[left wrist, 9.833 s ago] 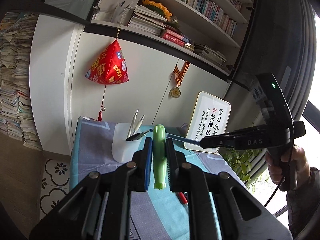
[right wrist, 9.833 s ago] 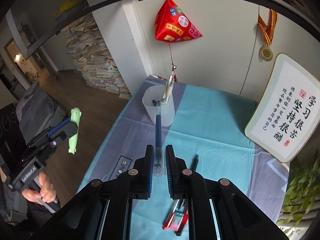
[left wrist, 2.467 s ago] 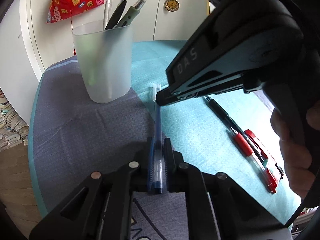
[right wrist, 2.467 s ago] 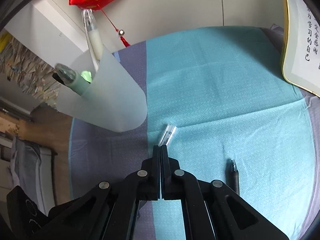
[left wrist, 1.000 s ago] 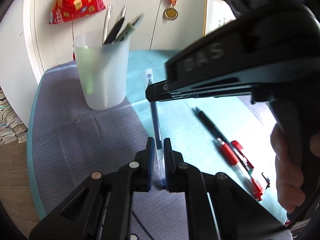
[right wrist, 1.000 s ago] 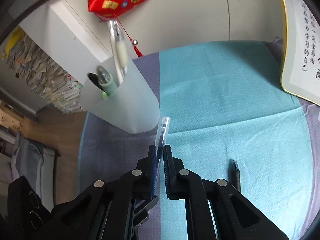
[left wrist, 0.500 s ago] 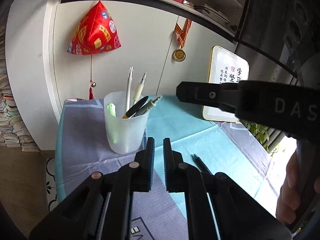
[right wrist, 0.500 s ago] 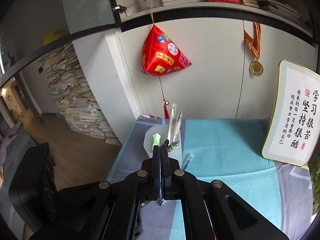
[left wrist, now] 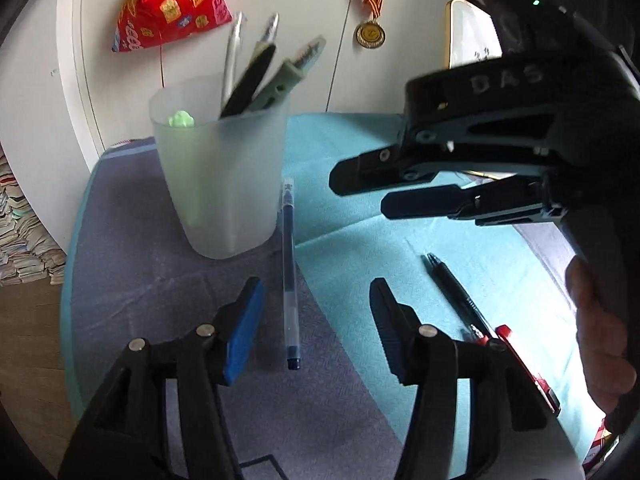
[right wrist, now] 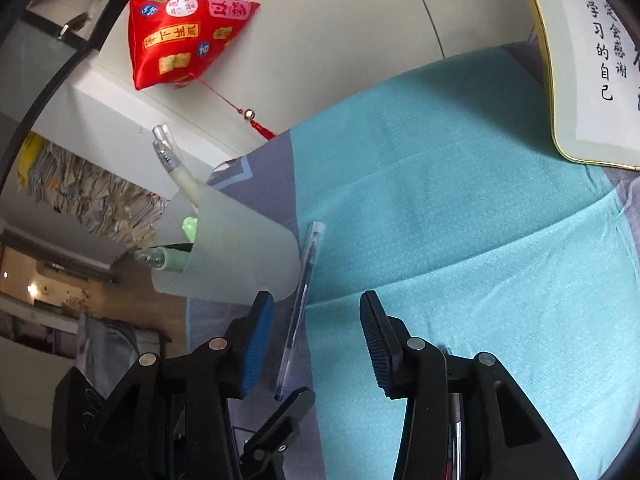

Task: Organize stationery

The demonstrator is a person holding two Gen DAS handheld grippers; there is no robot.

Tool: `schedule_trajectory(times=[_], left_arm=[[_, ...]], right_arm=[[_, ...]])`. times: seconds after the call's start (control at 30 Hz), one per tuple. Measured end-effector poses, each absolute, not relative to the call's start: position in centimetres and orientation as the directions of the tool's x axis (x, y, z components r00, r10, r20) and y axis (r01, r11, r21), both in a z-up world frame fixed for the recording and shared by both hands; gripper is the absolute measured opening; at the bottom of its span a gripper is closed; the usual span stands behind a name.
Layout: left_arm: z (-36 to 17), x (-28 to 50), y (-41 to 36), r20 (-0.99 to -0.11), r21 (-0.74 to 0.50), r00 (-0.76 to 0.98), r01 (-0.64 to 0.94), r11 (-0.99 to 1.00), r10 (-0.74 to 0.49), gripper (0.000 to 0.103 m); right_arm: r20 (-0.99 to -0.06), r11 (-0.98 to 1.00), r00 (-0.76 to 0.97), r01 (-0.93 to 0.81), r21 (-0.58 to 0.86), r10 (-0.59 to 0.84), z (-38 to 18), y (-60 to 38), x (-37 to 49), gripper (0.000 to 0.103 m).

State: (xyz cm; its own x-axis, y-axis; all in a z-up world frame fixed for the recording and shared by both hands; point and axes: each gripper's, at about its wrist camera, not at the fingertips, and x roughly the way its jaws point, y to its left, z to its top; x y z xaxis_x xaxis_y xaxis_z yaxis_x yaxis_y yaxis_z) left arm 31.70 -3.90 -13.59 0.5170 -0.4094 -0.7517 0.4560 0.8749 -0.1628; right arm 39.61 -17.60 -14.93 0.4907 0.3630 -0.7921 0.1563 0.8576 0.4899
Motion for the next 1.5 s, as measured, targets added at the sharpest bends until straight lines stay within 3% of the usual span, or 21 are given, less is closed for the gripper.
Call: schedule_trajectory(times=[0.07,0.2,0.3,0.6,0.77,0.83,0.9,1.03,1.27,1.5], left_arm=[[-14.2,31.8,-4.4,-0.754,-0.118,0.537,0.456,0.882,-0.378,0.020],[-14.3,31.6,-4.3,-0.766,-0.091,0.532,0.464,0.881,-0.360,0.005],[-14.2,30.7,-3.3,-0.768,-0.144,0.506,0.460,0.876,-0.392,0.005],[-12.1,26.6,-2.0,-0.720,-0.131,0.556,0.478,0.869,-0.415,0.005],[-10.6,25.3,-2.6,-0.692,-0.100,0.588,0.496,0.863,-0.418,0.005],[-10.3,25.2,-2.9,-0.686,-0.108,0.590,0.497,0.861,-0.427,0.005],[-9.9,24.7,-2.9,-0.678,-0.110,0.594,0.500,0.859,-0.433,0.005],[-8.6,24.6,-2.8,-0.655,-0.132,0.603,0.501,0.855,-0.455,0.005],[-6.1,25.0,-2.0,-0.607,-0.169,0.636,0.484,0.859,-0.477,0.006],[-3.9,28.7,0.1,-0.542,-0.248,0.684,0.425,0.871,-0.488,0.008]], right_arm=[[-0.790,0.850,0.487,0.162,0.501,0.373,-15.1,-17.8,39.6,0.045],[-0.792,0.857,0.486,0.149,0.493,0.370,-14.9,-17.7,39.6,0.046],[-0.793,0.856,0.481,0.148,0.495,0.374,-15.1,-17.7,39.5,0.046],[-0.827,0.843,0.374,0.178,0.508,0.419,-17.9,-16.9,39.5,0.049],[-0.768,0.760,0.359,0.200,0.619,0.531,-18.6,-16.6,39.7,0.049],[-0.747,0.760,0.419,0.178,0.625,0.516,-17.7,-16.6,39.3,0.043],[-0.723,0.771,0.472,0.130,0.623,0.504,-16.3,-16.6,38.6,0.025],[-0.703,0.794,0.519,0.075,0.603,0.486,-14.0,-16.3,37.7,0.015],[-0.655,0.852,0.620,-0.043,0.521,0.432,-8.5,-14.2,36.3,0.014],[-0.586,0.956,0.763,-0.149,0.253,0.274,-2.5,-8.8,36.2,0.014]])
